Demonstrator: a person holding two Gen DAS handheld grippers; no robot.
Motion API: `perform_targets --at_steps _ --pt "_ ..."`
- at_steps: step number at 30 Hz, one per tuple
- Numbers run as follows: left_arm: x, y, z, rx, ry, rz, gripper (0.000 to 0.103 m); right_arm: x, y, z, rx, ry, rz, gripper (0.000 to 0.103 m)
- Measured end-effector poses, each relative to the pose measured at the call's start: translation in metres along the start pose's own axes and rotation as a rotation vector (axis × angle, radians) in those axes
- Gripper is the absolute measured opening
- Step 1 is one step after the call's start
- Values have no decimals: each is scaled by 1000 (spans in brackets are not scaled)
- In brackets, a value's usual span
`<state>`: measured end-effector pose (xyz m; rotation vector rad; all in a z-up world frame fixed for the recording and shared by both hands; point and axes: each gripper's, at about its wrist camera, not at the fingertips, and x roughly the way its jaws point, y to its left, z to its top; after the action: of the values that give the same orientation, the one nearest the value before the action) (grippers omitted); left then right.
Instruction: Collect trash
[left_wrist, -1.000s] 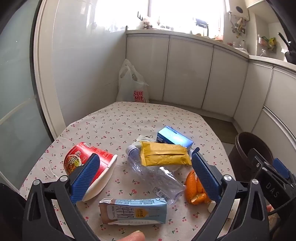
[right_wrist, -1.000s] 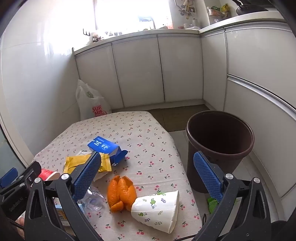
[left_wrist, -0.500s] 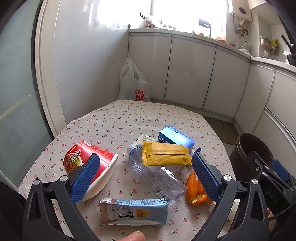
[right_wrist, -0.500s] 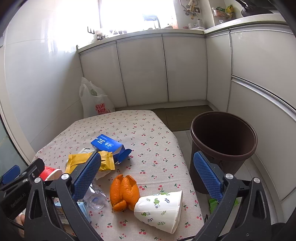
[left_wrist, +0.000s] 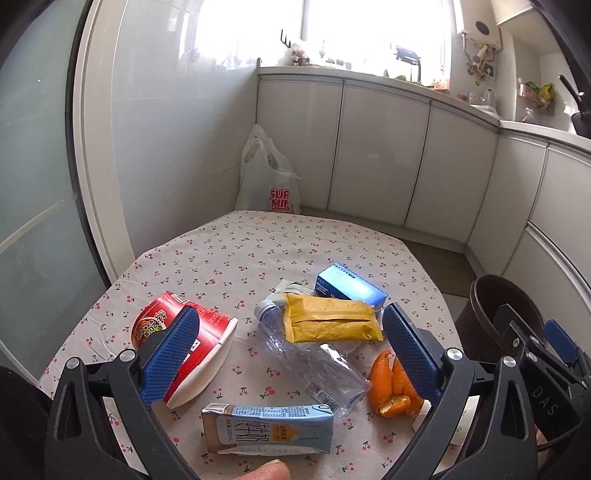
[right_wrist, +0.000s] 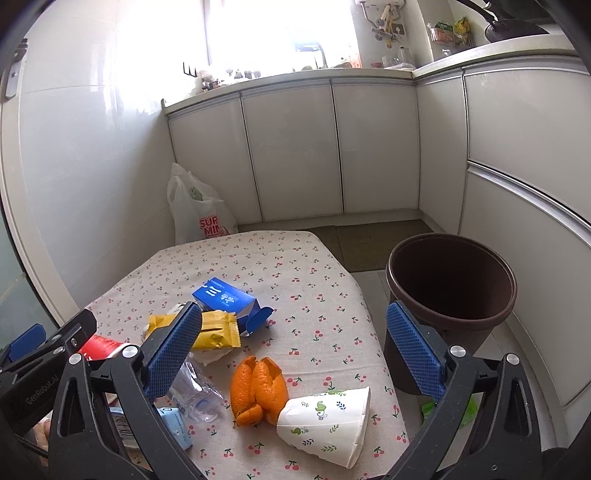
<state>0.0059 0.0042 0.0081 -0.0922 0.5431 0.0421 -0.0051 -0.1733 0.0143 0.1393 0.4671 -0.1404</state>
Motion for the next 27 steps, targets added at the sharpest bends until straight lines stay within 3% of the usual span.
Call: perform_targets --at_steps 27 --pt "-14 -3 12 -12 -33 -23 97 -15 -1 12 -2 -74 -3 96"
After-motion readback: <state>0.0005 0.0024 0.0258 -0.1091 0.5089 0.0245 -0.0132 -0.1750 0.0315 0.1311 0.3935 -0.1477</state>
